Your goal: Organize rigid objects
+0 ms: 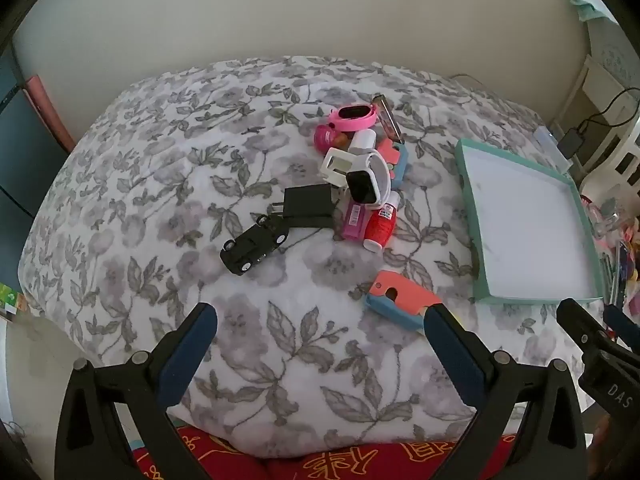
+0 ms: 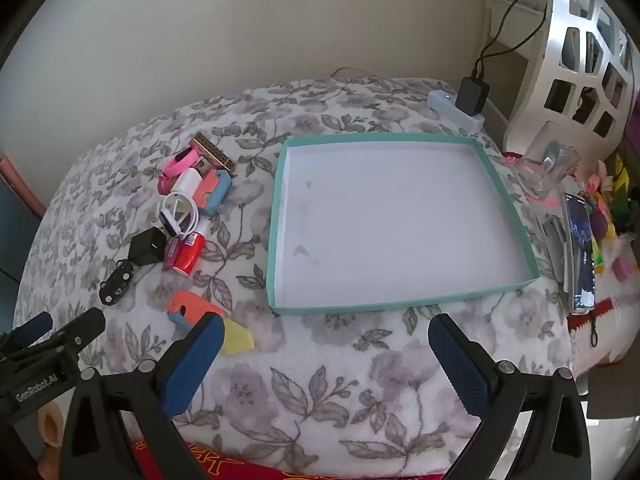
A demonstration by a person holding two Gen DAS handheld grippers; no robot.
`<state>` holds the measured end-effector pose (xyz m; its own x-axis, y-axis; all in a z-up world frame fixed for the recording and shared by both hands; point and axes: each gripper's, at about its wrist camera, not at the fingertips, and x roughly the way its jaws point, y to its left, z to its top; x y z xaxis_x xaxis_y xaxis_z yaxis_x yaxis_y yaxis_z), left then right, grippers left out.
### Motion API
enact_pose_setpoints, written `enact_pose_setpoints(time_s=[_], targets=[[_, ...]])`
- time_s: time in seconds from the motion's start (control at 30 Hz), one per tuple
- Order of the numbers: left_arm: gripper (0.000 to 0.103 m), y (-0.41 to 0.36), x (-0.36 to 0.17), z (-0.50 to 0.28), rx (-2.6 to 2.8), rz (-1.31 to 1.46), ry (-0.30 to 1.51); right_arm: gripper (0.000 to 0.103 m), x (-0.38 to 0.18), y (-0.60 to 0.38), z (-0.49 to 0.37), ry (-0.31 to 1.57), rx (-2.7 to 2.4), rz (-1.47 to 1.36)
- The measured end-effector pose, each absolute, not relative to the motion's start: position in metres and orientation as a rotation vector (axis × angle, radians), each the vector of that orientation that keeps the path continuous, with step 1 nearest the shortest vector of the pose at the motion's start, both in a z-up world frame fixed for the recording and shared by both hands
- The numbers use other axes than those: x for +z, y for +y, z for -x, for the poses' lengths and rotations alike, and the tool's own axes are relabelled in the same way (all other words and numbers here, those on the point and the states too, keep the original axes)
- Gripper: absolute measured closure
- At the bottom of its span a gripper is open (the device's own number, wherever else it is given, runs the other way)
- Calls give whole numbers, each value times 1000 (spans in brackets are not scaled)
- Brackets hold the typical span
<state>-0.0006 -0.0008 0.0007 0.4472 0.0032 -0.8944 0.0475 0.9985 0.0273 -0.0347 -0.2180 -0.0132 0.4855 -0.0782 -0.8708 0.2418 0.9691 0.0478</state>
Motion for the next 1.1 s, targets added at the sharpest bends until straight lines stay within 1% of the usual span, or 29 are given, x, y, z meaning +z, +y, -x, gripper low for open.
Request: enact_pose_setpoints(time_s=[0.23,1.1], targets=[[0,3,2,-1,-49,-25,1121,0,-11,-217,36,1045,-198,-168],[0,-7,10,6,-11,-102,1051,0,-6,-218,41,1020,-212,-145]])
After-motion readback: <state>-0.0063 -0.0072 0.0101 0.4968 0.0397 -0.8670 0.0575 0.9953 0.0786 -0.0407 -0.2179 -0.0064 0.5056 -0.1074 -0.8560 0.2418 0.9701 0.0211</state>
